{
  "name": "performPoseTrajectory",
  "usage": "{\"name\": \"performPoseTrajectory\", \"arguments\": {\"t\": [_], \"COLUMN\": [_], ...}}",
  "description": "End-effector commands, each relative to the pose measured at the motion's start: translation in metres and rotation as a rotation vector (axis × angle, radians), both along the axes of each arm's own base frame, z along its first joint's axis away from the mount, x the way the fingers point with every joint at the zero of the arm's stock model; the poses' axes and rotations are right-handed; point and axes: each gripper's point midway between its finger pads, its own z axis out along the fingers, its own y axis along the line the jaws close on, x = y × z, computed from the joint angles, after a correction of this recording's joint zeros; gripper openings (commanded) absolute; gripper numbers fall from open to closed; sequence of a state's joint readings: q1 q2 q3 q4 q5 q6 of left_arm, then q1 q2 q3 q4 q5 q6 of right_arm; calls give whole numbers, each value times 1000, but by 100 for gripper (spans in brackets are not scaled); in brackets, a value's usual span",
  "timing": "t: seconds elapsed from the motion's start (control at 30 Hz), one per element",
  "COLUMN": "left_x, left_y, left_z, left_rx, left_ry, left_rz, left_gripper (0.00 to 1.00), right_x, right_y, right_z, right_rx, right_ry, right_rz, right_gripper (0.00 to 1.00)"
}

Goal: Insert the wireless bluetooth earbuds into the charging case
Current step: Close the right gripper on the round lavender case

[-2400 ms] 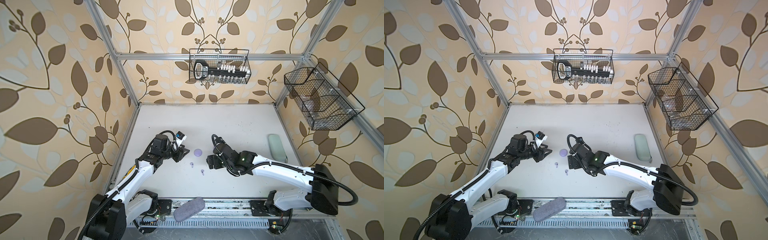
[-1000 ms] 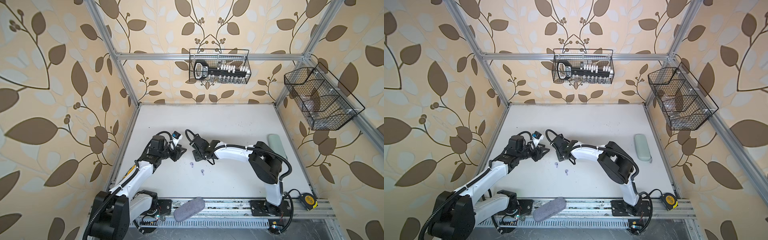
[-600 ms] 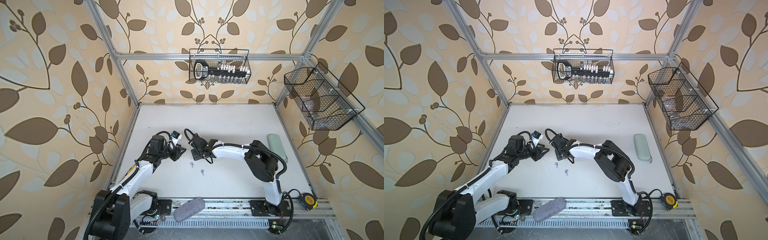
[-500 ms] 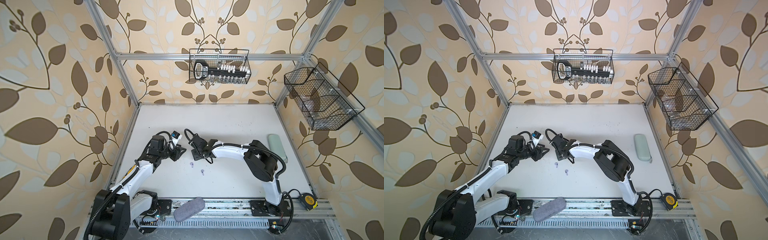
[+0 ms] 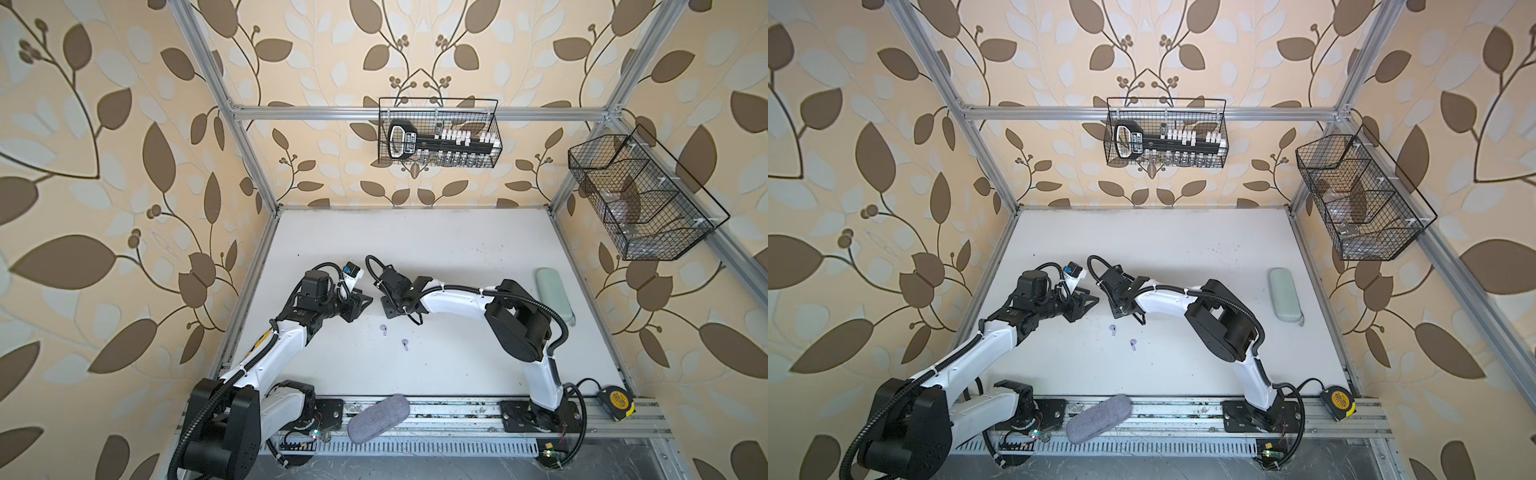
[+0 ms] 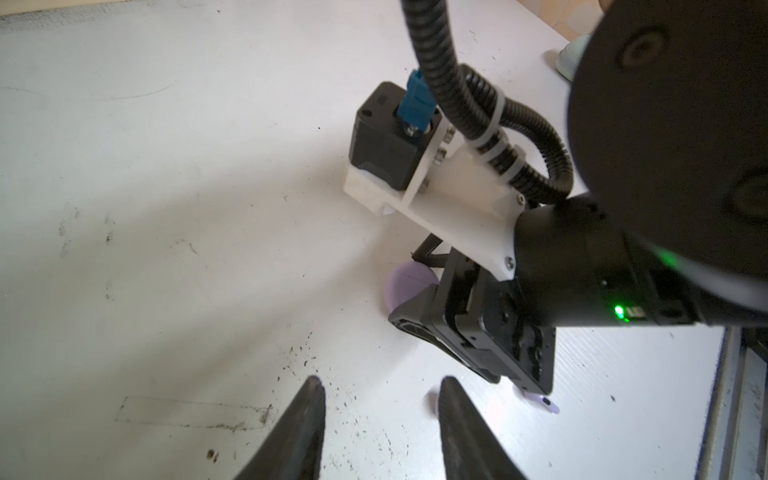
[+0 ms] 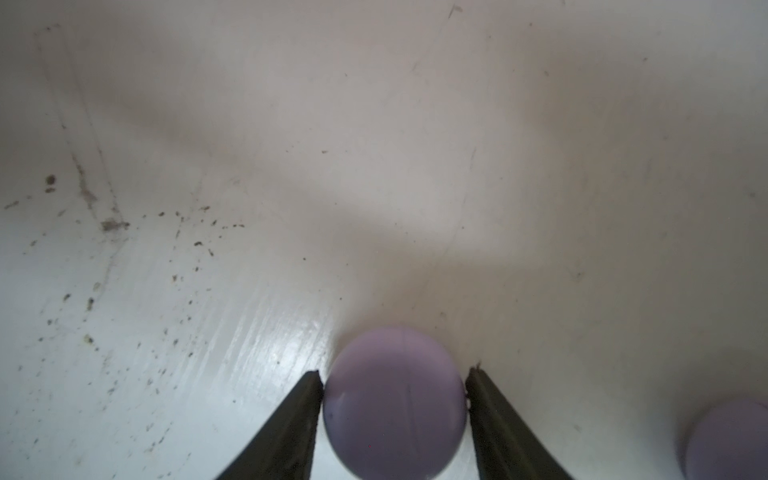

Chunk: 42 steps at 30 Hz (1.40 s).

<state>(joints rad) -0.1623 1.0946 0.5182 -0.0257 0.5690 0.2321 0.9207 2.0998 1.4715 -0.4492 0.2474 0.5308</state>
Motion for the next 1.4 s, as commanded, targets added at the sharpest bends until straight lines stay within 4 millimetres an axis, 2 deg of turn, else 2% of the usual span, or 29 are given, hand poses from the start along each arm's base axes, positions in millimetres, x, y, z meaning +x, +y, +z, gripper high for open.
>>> {"name": "performPoseTrajectory", "arguments": {"t": [0.0, 0.83, 1.37], "left_x": [9, 10, 11], "left_y": [-3, -3, -4], "left_z": [20, 18, 19], "left_rx": [-21, -20, -20], "left_ry": [-52, -41, -40], "left_rz": [-13, -13, -13], "left_gripper": [46, 47, 48], "right_x": [-1, 1, -11], "right_y": [-3, -3, -9], "right_z": [-8, -16, -16], "right_rx": [-51, -112, -132], "right_ry": [2, 0, 2], "right_rz": [-1, 27, 44], "right_gripper": [57, 57, 58]}}
